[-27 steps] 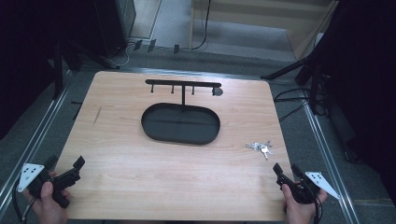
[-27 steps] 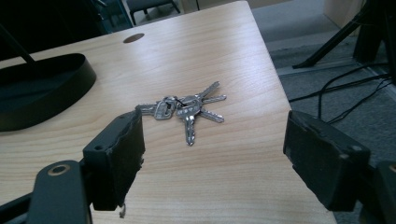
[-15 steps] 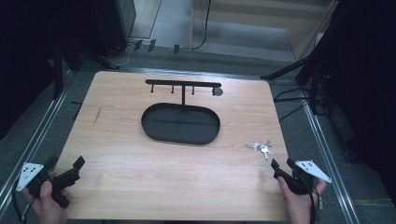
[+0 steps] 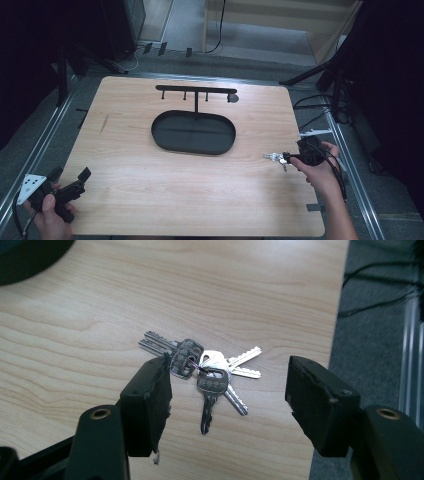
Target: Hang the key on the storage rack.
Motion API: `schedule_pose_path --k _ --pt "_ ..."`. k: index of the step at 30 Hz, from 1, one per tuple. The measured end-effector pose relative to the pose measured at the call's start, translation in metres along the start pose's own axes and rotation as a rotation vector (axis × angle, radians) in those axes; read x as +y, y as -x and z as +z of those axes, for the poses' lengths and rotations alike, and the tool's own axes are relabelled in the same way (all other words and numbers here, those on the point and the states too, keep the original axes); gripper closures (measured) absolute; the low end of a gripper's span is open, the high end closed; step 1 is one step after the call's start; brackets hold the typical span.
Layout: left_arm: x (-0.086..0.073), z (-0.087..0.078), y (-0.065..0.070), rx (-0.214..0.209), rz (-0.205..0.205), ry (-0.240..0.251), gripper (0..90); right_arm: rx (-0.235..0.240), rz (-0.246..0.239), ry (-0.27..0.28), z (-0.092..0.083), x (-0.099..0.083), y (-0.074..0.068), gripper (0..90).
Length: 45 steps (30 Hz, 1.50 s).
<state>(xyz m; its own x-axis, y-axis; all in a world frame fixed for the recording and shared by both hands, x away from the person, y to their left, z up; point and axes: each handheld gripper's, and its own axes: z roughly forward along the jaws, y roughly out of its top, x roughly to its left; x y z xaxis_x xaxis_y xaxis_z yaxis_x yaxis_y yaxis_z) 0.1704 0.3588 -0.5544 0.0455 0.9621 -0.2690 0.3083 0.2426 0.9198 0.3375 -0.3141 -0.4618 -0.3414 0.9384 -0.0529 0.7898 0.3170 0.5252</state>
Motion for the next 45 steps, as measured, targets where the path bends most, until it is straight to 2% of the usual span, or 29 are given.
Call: schedule_pose_path --k 1,2,3,6,7,8,9,10,11,14,15,17,18,20,21,22,23,25,26,30,33,35,37,39,45 --pt "0.000 0.000 0.000 -0.002 0.000 -0.002 0.7 0.000 -0.009 -0.041 0.005 0.004 0.002 35.1" --pt "0.000 0.000 0.000 -0.002 0.000 -0.002 0.7 0.000 -0.009 -0.041 0.005 0.004 0.002 35.1" --pt "0.000 0.000 0.000 -0.005 0.000 -0.004 0.7 0.008 -0.012 -0.107 0.015 0.009 0.004 34.7" --pt "0.000 0.000 0.000 -0.006 0.000 -0.003 0.7 0.018 -0.014 -0.154 0.023 0.011 0.005 33.9" --pt "0.000 0.000 0.000 -0.007 0.001 -0.004 0.7 0.024 -0.024 -0.208 0.033 0.011 0.007 33.3" --pt "0.000 0.000 0.000 -0.008 0.001 -0.004 0.7 0.024 -0.024 -0.208 0.033 0.011 0.007 33.3" --pt "0.000 0.000 -0.001 -0.011 -0.001 -0.003 0.7 0.036 -0.030 -0.247 0.042 0.009 0.007 31.2" --pt "0.000 0.000 -0.001 -0.011 -0.001 -0.003 0.7 0.036 -0.030 -0.247 0.042 0.009 0.007 31.2" --pt "0.000 0.000 -0.001 -0.014 -0.003 -0.003 0.7 0.039 -0.032 -0.278 0.050 0.007 0.006 29.0" --pt "0.000 0.000 -0.001 -0.014 -0.005 -0.003 0.7 0.033 -0.029 -0.285 0.055 0.006 0.004 28.4" --pt "0.000 0.000 -0.001 -0.015 -0.006 -0.005 0.7 0.027 -0.014 -0.287 0.060 0.005 0.004 29.1" --pt "0.000 0.000 -0.001 -0.016 -0.007 -0.005 0.7 0.037 -0.007 -0.292 0.061 0.004 0.004 26.8" --pt "0.000 0.000 -0.001 -0.017 -0.007 -0.006 0.7 0.033 0.006 -0.278 0.061 0.004 0.006 31.8" --pt "0.000 0.000 -0.001 -0.017 -0.007 -0.005 0.7 0.032 0.008 -0.278 0.060 0.004 0.006 35.1" --pt "0.000 0.000 -0.001 -0.017 -0.008 -0.006 0.7 0.033 0.009 -0.272 0.056 0.002 0.008 51.9" --pt "0.000 0.001 -0.001 -0.018 -0.008 -0.007 0.7 0.034 0.008 -0.269 0.055 0.002 0.008 60.8" --pt "0.000 0.001 -0.001 -0.018 -0.008 -0.007 0.7 0.034 0.008 -0.269 0.055 0.002 0.008 60.8" --pt "0.000 0.001 -0.001 -0.020 -0.007 -0.008 0.7 0.040 0.005 -0.276 0.053 0.001 0.009 80.5" --pt "0.000 0.001 -0.001 -0.020 -0.006 -0.008 0.7 0.058 -0.001 -0.282 0.052 -0.001 0.010 84.2" --pt "0.000 0.000 -0.001 -0.020 -0.008 -0.006 0.7 0.053 -0.007 -0.295 0.049 -0.003 0.012 84.4" --pt "0.000 0.000 -0.002 -0.024 -0.013 -0.006 0.7 0.086 0.002 -0.274 0.041 0.000 0.014 84.5" --pt "0.000 0.000 -0.002 -0.022 -0.012 -0.006 0.7 0.089 -0.002 -0.244 0.029 0.007 0.013 84.5" --pt "0.000 0.000 -0.002 -0.022 -0.012 -0.006 0.7 0.088 -0.010 -0.238 0.026 0.010 0.013 84.5" --pt "0.000 0.000 -0.002 -0.025 -0.013 -0.006 0.7 0.090 -0.021 -0.198 0.012 0.022 0.008 85.2" --pt "0.000 0.000 -0.003 -0.029 -0.016 -0.006 0.7 0.080 -0.039 -0.193 0.001 0.039 -0.003 85.3"
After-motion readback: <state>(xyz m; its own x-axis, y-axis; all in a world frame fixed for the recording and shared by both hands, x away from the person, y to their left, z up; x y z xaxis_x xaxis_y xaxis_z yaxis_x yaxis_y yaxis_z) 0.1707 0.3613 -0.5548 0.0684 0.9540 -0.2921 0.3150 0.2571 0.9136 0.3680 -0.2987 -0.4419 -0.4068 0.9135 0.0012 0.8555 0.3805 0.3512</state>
